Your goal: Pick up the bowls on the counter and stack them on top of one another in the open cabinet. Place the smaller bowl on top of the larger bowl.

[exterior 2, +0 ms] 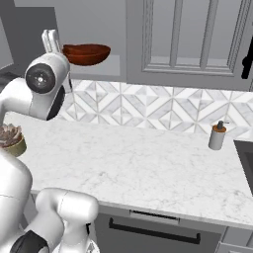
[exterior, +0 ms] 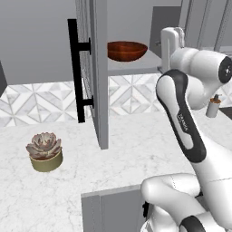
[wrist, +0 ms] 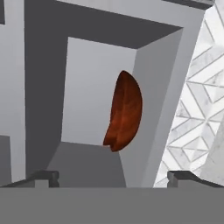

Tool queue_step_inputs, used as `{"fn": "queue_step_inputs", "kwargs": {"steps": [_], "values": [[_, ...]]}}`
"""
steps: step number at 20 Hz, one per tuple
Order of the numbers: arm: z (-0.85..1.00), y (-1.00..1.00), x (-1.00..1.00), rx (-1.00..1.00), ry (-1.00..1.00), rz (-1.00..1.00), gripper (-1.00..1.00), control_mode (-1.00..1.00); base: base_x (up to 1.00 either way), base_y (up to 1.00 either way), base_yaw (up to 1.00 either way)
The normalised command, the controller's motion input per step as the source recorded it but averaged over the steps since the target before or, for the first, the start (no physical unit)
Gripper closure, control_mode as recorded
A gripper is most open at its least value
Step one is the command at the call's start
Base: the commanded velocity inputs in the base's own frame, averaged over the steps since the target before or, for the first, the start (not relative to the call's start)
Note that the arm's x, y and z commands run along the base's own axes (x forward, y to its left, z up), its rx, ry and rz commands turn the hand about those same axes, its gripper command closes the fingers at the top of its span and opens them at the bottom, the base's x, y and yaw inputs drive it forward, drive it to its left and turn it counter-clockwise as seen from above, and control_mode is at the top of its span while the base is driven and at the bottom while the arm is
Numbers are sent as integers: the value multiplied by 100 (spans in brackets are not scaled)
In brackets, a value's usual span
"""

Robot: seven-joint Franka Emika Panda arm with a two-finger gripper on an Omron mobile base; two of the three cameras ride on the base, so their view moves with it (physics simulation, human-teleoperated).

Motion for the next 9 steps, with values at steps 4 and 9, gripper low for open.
{"fn": "queue_step_inputs", "kwargs": {"steps": [4, 9], "values": [[0, 0, -100, 7, 0, 4, -100, -100, 0, 0, 0], [0, 0, -100, 9, 0, 0, -100, -100, 0, 0, 0]]}}
